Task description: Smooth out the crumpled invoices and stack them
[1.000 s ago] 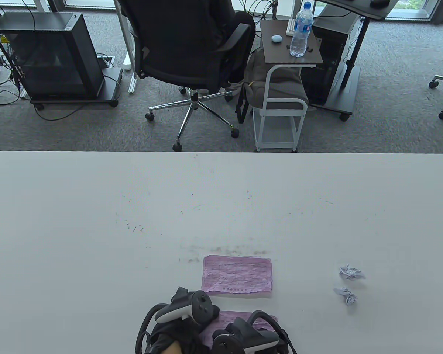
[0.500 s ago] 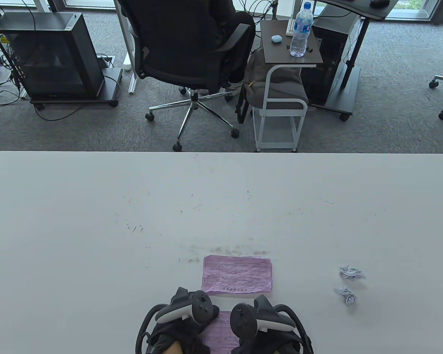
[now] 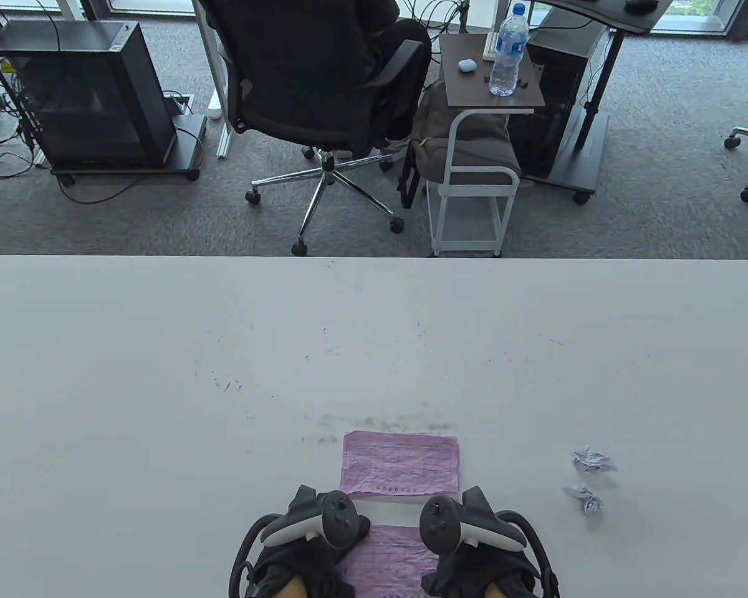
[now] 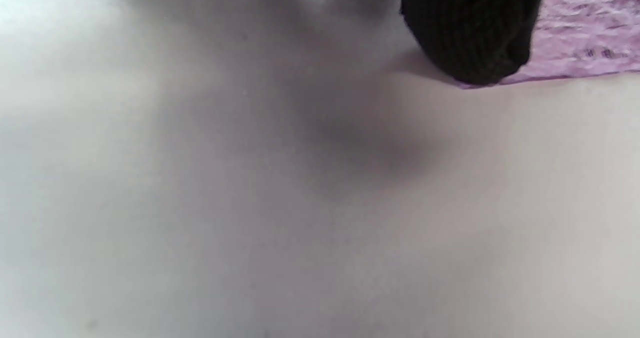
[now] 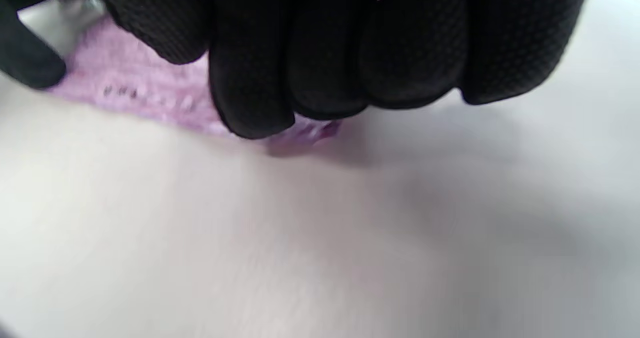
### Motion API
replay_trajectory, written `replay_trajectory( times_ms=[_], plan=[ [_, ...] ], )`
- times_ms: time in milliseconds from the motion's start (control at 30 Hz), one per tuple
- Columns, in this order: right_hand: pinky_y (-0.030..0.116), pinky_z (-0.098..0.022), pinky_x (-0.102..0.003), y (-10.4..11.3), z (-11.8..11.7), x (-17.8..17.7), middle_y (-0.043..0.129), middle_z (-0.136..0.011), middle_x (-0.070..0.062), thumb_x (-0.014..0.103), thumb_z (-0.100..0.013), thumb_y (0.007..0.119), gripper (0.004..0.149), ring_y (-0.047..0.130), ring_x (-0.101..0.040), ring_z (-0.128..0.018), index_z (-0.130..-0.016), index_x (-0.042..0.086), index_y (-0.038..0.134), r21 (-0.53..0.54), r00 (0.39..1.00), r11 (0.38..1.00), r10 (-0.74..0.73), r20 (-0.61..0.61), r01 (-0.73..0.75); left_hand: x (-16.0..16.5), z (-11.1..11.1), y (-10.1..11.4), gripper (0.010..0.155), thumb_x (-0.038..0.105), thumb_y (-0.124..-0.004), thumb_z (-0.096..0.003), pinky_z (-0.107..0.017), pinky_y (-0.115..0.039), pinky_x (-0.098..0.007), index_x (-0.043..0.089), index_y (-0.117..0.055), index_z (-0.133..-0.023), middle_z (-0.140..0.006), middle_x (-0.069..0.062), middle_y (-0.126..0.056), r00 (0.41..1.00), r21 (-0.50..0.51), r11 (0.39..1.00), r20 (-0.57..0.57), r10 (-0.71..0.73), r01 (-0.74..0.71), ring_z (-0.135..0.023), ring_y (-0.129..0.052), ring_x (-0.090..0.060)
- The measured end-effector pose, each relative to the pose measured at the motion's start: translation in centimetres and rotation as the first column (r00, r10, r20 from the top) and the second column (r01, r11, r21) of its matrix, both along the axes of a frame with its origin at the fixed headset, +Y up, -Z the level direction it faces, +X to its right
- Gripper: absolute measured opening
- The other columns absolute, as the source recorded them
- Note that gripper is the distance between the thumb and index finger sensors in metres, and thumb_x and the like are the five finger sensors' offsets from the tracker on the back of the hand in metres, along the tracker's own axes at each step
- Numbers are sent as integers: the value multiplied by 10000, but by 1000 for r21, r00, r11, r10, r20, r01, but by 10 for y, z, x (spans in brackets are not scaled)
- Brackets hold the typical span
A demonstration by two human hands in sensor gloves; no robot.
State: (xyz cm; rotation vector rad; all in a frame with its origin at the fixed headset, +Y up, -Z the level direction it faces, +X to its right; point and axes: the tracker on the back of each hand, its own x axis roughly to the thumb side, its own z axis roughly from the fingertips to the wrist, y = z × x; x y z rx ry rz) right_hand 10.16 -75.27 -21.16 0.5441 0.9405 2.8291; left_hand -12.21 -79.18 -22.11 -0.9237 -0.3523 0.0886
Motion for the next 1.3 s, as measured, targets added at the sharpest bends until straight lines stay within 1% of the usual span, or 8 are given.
replay_trajectory(
  times_ms=[100, 167, 367, 500, 600, 867, 1067, 1300],
  plan=[
    [837, -400, -555, 19, 3, 8, 945, -577, -81, 503, -544, 732, 375, 921, -274, -461, -612, 184, 917, 339, 979, 924, -200, 40, 175, 0, 0, 0, 906, 473, -836, -473, -626, -194, -735, 434, -130, -1040, -1000, -130, 176, 1000, 3, 1000, 2, 1, -1, -897, 141, -558],
    [837, -403, -562, 22, 6, 4, 907, -661, -111, 490, -546, 728, 384, 899, -302, -521, -688, 169, 885, 387, 961, 886, -277, 5, 254, 0, 0, 0, 905, 471, -837, -474, -624, -191, -736, 432, -134, -1041, -1000, -130, 174, 1000, 3, 1000, 1, 8, -8, -896, 142, -557],
    [824, -466, -529, 8, 16, -39, 721, -899, -142, 406, -550, 727, 428, 811, -355, -719, -887, 143, 739, 340, 955, 911, -149, -256, 233, 0, -1, -1, 908, 465, -841, -476, -620, -190, -741, 422, -136, -1047, -1001, -139, 173, 1000, 4, 1000, 5, 16, -16, -892, 141, -566],
    [789, -510, -535, -7, 21, -59, 567, -1035, -166, 416, -552, 718, 512, 734, -375, -828, -973, 141, 623, 270, 938, 948, -69, -341, 168, 0, -1, -1, 908, 460, -838, -482, -617, -187, -744, 418, -128, -1047, -996, -142, 179, 1000, -6, 1000, 9, 16, -16, -886, 146, -569],
    [714, -535, -545, -17, 21, -62, 447, -1078, -157, 435, -564, 705, 572, 587, -339, -881, -1024, 158, 508, 159, 968, 987, 28, -249, 13, 0, -1, -1, 907, 461, -837, -483, -616, -183, -740, 421, -128, -1046, -994, -138, 182, 1000, -8, 1000, 8, 18, -18, -885, 149, -565],
    [818, -440, -560, -8, 11, -47, 632, -1002, -189, 411, -571, 714, 483, 763, -361, -780, -958, 128, 653, 181, 996, 982, 69, -48, -59, 0, -1, -1, 909, 462, -837, -481, -617, -183, -739, 423, -125, -1045, -994, -136, 182, 1000, -8, 1000, 7, 16, -16, -885, 150, -564],
    [845, -412, -550, -6, 7, -36, 713, -958, -216, 397, -576, 728, 444, 843, -385, -732, -898, 92, 695, 197, 964, 944, 257, 73, -267, 0, 0, -1, 907, 462, -838, -480, -618, -181, -737, 424, -129, -1044, -994, -133, 181, 1000, -7, 1000, 2, 17, -17, -886, 150, -561],
    [848, -411, -541, -6, 2, -23, 725, -942, -241, 389, -581, 730, 437, 852, -402, -716, -867, 60, 701, 145, 939, 934, 302, 161, -326, 0, 0, -2, 910, 464, -837, -478, -618, -178, -735, 428, -125, -1043, -994, -129, 184, 1000, -8, 1000, 0, 17, -17, -886, 153, -557]
  ],
)
